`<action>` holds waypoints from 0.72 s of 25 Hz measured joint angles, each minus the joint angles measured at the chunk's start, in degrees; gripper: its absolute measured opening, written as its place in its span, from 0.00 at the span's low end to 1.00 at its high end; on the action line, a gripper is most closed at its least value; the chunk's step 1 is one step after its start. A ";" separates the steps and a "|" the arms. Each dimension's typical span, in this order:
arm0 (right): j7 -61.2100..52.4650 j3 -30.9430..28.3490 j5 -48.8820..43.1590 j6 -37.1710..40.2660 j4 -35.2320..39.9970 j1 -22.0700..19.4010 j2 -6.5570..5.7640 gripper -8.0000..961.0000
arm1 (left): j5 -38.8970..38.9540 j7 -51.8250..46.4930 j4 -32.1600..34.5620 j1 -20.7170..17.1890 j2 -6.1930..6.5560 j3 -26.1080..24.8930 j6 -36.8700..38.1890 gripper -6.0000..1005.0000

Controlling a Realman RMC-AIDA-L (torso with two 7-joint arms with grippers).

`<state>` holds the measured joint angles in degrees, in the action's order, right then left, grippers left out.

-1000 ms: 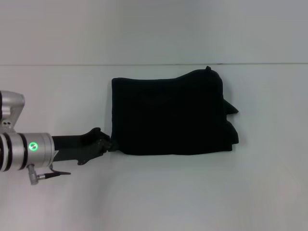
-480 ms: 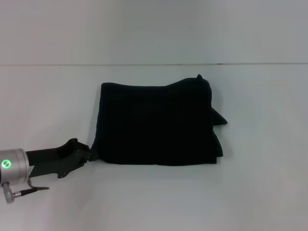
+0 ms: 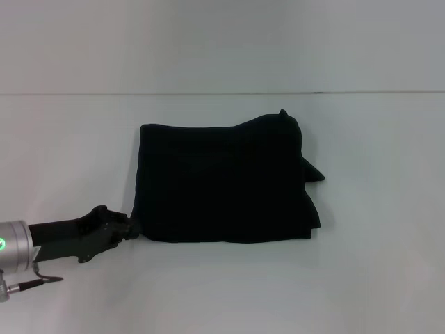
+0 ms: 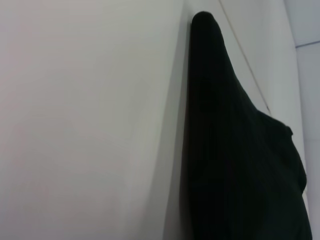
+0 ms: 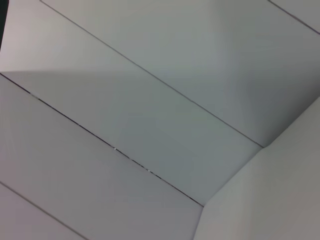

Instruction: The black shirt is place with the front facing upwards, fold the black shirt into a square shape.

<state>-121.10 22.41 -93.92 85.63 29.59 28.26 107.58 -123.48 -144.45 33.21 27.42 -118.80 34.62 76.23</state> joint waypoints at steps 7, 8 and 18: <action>1.85 0.54 -1.20 -0.86 0.26 -0.13 0.00 0.95 | -0.83 5.88 3.85 -1.80 1.32 -5.34 7.79 0.17; 2.64 0.64 -2.31 -0.99 0.55 -0.11 -0.01 0.95 | 0.10 9.13 5.48 -2.41 1.20 -7.94 10.18 0.21; 25.70 5.26 -22.37 -4.09 7.60 3.44 2.63 0.95 | 3.87 38.17 5.33 6.98 4.64 -7.01 14.96 0.60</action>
<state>-95.40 27.67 -116.29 81.54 37.19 31.70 110.21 -119.61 -106.28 38.54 34.40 -114.16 27.61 91.19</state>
